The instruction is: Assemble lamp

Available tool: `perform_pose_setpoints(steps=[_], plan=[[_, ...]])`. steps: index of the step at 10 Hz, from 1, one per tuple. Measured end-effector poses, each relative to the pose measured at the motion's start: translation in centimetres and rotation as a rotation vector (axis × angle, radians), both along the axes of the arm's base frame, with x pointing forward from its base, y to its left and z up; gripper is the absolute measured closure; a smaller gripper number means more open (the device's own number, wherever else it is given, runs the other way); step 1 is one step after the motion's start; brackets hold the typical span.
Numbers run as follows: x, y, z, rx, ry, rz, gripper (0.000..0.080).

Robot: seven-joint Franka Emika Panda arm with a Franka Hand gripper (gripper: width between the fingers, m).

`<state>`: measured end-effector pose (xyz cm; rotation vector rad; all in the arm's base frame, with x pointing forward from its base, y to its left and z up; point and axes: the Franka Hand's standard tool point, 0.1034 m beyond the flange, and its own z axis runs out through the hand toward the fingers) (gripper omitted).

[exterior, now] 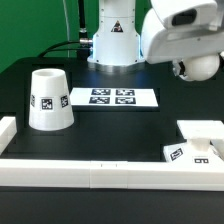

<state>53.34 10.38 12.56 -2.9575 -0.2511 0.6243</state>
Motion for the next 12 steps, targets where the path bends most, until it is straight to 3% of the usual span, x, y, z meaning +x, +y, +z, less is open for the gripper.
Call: perform_pose_setpoints(steps=[1, 6, 10, 12], plan=[[0.1, -0.5, 0.8, 0.000, -0.047, -0.013, 0.0223], [1.6, -1.0, 0.4, 0.007, -0.406, -0.049, 0.0222], [5.2, -1.8, 3.2, 0.024, -0.628, -0.043, 0.0222], [5.0, -2.1, 2.5, 0.024, -0.738, -0.053, 0.0222]])
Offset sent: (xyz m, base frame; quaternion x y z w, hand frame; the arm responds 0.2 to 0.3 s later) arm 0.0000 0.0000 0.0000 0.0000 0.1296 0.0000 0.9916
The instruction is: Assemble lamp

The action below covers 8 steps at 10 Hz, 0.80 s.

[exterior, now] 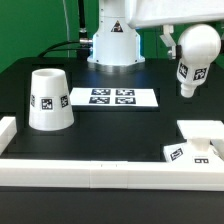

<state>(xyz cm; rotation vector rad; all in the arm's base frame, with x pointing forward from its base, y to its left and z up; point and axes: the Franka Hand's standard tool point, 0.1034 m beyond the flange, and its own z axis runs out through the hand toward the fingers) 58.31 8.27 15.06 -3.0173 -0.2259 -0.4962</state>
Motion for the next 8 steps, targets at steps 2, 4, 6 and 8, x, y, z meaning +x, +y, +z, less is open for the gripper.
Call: perform_pose_setpoints(steps=[2, 4, 6, 8], plan=[[0.4, -0.5, 0.1, -0.001, -0.160, -0.010, 0.0222], [1.4, -0.7, 0.7, -0.017, -0.237, 0.020, 0.0222], [3.2, -0.7, 1.5, -0.027, -0.224, 0.049, 0.0222], [3.5, -0.6, 1.3, -0.026, -0.224, 0.050, 0.0222]])
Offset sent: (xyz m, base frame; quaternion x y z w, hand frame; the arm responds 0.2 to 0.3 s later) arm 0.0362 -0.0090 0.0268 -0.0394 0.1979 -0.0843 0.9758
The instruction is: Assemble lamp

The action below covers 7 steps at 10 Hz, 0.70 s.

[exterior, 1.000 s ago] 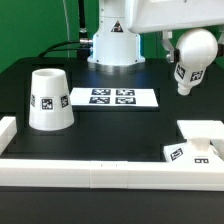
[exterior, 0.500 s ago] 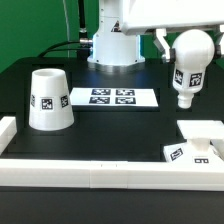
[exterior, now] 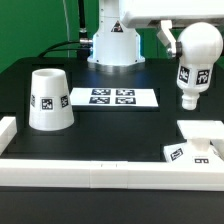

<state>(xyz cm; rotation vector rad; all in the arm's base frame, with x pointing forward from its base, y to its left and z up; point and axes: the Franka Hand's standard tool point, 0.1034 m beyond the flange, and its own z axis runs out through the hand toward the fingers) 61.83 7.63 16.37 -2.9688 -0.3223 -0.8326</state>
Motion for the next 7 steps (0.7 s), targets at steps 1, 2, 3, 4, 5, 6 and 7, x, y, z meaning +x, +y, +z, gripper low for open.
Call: perform_pose_setpoints(steps=[1, 2, 3, 4, 5, 6, 7], plan=[[0.0, 0.0, 0.0, 0.000, 0.001, 0.000, 0.0222], [0.0, 0.0, -0.1, 0.000, 0.002, 0.000, 0.0222], [0.0, 0.1, -0.2, 0.001, 0.003, 0.002, 0.0222], [0.8, 0.6, -0.1, 0.003, 0.004, 0.008, 0.0222], [2.2, 0.7, 0.1, 0.008, -0.002, 0.007, 0.0222], [2.9, 0.8, -0.1, 0.011, -0.001, 0.006, 0.0222], [2.9, 0.9, -0.4, 0.011, 0.003, 0.007, 0.0222]])
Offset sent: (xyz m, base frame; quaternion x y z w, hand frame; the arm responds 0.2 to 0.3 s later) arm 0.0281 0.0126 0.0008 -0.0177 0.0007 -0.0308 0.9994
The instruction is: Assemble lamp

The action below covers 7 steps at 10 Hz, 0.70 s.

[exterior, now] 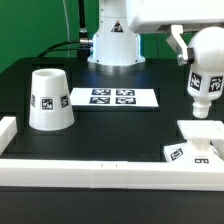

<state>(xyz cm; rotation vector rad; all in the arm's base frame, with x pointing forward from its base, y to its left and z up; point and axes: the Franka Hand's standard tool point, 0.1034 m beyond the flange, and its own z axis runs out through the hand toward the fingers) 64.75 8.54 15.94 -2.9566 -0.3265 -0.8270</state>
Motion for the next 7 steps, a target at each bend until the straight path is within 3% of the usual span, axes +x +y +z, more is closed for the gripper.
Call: perform_pose_setpoints(steps=[7], plan=[[-1.2, 0.3, -2.4, -0.002, 0.018, 0.004, 0.0222]])
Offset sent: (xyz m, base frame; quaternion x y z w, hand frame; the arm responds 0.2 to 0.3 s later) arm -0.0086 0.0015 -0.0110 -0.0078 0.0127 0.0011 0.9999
